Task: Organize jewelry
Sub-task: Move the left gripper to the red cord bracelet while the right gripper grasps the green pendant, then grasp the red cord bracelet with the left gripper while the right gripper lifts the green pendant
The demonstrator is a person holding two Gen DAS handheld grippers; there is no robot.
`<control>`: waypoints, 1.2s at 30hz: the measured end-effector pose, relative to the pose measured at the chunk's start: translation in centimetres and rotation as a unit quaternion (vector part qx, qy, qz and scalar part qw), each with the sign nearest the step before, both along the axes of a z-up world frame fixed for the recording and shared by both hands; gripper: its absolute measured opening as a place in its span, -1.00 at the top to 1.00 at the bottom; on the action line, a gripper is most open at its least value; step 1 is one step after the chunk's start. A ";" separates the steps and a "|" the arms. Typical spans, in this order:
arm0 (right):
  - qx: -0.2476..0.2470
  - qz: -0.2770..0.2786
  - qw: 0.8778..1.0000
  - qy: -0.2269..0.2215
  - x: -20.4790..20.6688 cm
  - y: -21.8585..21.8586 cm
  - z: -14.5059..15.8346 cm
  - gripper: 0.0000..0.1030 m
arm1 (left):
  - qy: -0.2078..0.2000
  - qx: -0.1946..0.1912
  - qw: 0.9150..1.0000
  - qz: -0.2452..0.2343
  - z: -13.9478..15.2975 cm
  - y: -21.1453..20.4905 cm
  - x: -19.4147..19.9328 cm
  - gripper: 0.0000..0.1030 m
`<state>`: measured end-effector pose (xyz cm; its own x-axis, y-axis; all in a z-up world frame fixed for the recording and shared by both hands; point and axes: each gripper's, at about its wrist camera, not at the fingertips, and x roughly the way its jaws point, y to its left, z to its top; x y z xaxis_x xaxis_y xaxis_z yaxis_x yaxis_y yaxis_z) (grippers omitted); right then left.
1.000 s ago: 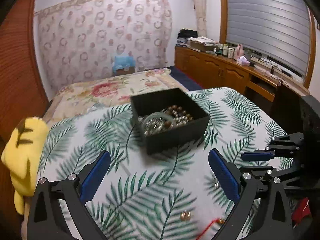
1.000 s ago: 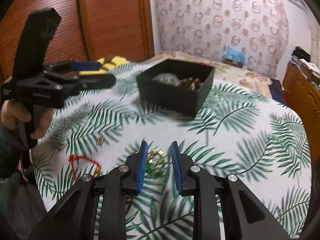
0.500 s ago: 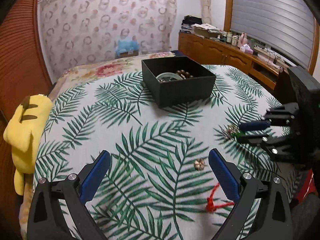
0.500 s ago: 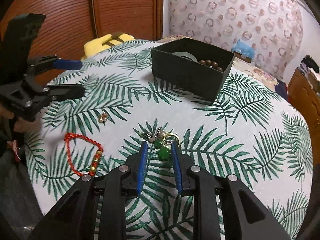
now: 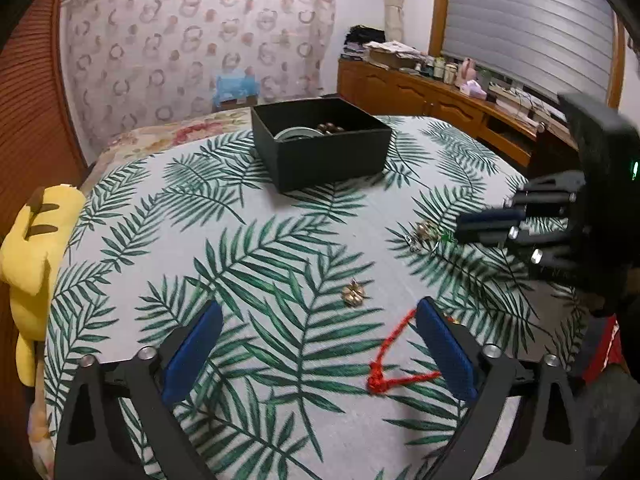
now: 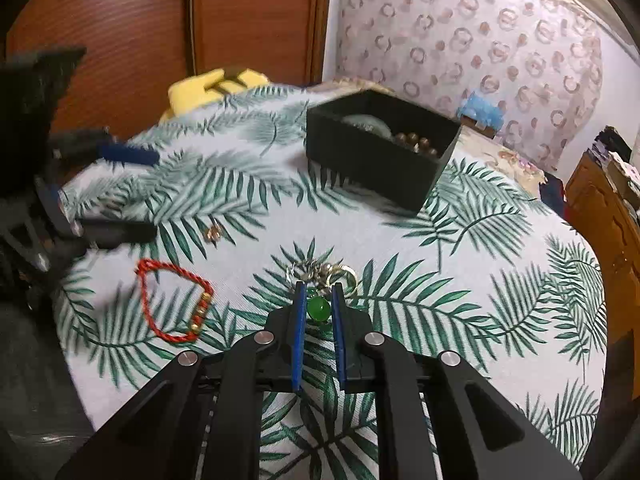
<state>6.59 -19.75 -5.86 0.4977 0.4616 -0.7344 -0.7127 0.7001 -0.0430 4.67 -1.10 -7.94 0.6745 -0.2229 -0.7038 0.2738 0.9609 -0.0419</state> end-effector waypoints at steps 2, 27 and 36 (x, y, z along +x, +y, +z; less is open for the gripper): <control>0.012 -0.007 1.000 -0.008 -0.3 -0.6 1.0 0.73 | 0.006 0.002 1.000 -0.005 -0.2 -0.3 -0.3 -0.60; 0.037 -0.019 0.999 -0.025 -1.0 -1.4 2.7 0.73 | 0.038 0.032 0.998 -0.033 -2.0 -2.1 -2.0 0.90; 0.048 -0.019 0.998 -0.029 -0.7 -1.5 3.6 0.73 | -0.011 0.008 1.000 0.000 1.4 0.4 -1.9 0.96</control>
